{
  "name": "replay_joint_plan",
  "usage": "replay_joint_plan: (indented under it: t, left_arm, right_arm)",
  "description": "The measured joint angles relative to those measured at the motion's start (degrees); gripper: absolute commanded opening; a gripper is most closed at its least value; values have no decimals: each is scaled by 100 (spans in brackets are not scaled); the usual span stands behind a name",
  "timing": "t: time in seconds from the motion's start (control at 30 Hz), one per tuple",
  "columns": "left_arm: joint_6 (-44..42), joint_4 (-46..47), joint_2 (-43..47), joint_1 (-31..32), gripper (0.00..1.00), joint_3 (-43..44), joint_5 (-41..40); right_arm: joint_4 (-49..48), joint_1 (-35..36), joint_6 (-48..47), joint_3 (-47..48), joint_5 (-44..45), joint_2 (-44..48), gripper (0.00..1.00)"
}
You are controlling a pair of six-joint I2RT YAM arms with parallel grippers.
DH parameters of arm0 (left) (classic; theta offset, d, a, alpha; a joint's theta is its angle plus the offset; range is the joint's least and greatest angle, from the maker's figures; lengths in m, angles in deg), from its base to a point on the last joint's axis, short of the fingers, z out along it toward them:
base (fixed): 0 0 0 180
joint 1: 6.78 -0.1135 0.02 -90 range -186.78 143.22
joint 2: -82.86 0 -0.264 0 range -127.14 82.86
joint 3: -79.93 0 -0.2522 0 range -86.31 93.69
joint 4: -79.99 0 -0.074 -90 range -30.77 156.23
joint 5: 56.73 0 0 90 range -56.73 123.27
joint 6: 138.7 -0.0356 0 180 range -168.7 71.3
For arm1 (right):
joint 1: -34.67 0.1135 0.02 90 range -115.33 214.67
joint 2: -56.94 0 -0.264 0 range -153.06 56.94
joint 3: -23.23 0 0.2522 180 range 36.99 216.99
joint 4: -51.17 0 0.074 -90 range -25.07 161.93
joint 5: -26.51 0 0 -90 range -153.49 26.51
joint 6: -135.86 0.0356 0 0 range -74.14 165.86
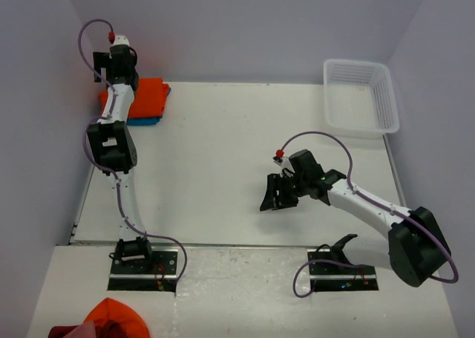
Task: Fold and stack the t-shirts
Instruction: Put the neatly folded tshirt into the corner of the board with the left arm
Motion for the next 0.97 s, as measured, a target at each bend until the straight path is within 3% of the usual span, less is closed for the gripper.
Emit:
replay_joint_plan:
  t: [0.17,0.37,0.57,0.73,0.97]
  left_arm:
    - [251,-4,575,297,100,122,162]
    - [1062,-411,1582,1276,100,-280,973]
    - [2179,-466,3423,2415,100,-2459,2111]
    - [2815,-317,4983,3167,100,-4395,2848]
    - [3073,-380,6175,3866,100,-6015,2911]
  right_arm:
    - [11,162,109,9,76,247,56]
    - [439,232,105,299,970,929,57]
    - [256,232,-2,444,1803,1303,59]
    - [-116,232,-13,391,1930,1384,61]
    - [-420,232,-98,356,2006,1392,61]
